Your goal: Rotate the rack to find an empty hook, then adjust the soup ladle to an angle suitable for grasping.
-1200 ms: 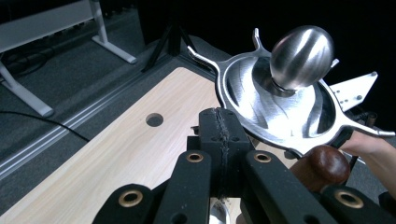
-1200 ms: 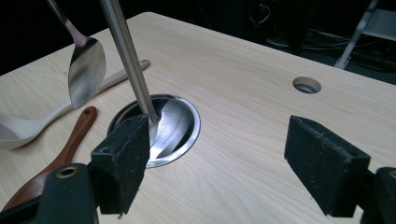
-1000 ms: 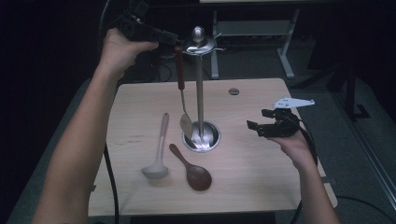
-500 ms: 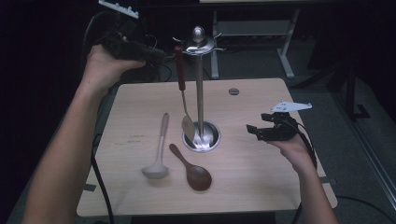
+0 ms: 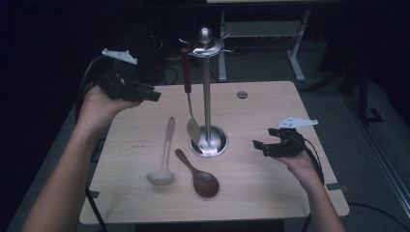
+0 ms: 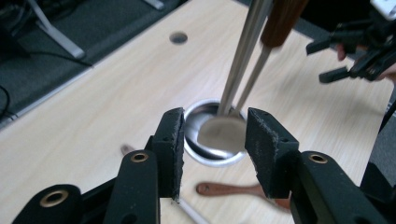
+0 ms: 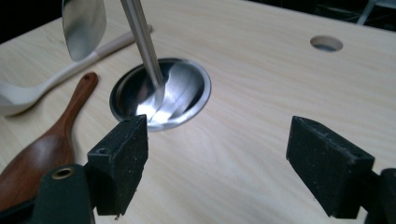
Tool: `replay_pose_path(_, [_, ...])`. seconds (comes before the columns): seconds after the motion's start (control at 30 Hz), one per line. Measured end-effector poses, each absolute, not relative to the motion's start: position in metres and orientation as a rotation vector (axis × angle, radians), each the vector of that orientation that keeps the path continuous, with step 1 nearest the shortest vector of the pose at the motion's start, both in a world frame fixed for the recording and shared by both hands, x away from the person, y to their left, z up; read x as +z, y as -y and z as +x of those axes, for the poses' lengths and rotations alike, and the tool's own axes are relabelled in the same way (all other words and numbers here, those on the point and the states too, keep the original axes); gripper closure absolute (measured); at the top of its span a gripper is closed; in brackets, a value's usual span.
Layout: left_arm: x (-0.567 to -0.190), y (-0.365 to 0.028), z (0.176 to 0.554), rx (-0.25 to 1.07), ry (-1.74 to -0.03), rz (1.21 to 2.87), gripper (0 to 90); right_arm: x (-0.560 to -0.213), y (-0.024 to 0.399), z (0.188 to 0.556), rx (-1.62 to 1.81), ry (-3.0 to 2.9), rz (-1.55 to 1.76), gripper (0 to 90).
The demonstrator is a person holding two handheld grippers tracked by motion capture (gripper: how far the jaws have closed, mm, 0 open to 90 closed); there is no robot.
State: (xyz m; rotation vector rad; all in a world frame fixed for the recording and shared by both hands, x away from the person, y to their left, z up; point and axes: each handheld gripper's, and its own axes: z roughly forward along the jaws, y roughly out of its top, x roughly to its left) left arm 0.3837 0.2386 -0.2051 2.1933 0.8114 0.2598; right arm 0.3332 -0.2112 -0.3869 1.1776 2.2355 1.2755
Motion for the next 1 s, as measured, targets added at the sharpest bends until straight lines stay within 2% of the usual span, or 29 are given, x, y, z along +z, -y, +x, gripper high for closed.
replay_pose_path(0.43, [-0.295, -0.259, 0.366, 0.239, -0.899, 2.178, 53.8, -0.412, 0.221, 0.310, 1.242, -2.242, 1.198, 19.8])
replay_pose_path(0.7, [-0.330, -0.257, 0.362, 0.211, -0.927, 2.182, 53.4, -0.416, 0.216, 0.309, 1.222, -2.246, 1.201, 18.9])
replay_pose_path(0.77, [-0.338, -0.255, 0.361, 0.192, -0.928, 2.181, 57.4, -0.418, 0.215, 0.309, 1.214, -2.253, 1.204, 18.8])
replay_pose_path(1.0, [-0.363, -0.248, 0.355, 0.121, -0.898, 2.211, 84.1, -0.423, 0.216, 0.299, 1.184, -2.258, 1.214, 18.8])
